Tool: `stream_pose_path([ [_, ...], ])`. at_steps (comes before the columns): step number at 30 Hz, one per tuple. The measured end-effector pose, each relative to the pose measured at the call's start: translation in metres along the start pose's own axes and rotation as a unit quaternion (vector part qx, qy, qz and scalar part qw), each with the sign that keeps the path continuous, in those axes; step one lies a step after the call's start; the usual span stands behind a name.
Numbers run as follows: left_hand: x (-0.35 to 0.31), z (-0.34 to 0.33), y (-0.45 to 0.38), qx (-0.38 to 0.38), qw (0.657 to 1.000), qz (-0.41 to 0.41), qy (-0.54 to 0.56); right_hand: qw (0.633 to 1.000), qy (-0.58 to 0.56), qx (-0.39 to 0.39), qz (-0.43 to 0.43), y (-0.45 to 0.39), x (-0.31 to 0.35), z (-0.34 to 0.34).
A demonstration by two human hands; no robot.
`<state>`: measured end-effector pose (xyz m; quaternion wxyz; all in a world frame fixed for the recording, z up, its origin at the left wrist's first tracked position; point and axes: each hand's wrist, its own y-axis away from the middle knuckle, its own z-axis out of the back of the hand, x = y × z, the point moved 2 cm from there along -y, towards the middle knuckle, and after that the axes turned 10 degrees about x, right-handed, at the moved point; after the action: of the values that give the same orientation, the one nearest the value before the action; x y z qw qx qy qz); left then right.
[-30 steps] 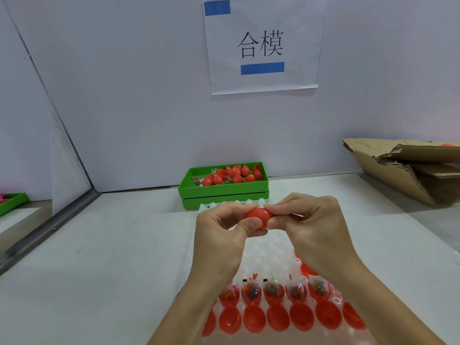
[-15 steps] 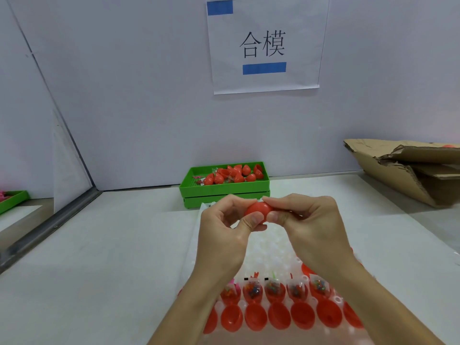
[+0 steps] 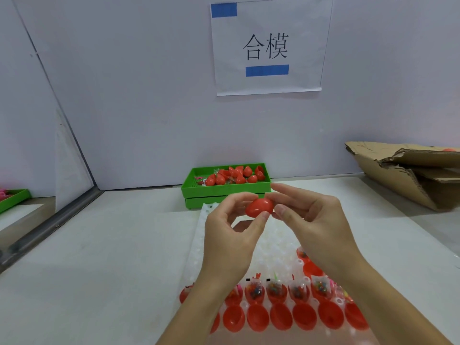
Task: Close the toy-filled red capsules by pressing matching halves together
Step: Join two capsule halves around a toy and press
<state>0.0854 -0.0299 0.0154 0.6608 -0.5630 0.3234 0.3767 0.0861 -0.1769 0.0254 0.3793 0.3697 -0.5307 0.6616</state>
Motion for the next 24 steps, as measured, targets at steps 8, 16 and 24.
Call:
stream_pose_path([
  [8,0.002,-0.003,0.005,-0.012,0.983,-0.091,-0.159,0.997,0.027,0.034,-0.065,0.0,-0.006,-0.005],
  [16,0.008,-0.012,0.012,0.012,0.922,-0.171,-0.346,0.995,0.064,0.061,-0.052,-0.001,-0.012,-0.015],
  [24,0.003,-0.007,0.006,0.078,0.979,-0.073,-0.174,0.998,-0.016,0.03,-0.055,-0.001,-0.015,-0.011],
])
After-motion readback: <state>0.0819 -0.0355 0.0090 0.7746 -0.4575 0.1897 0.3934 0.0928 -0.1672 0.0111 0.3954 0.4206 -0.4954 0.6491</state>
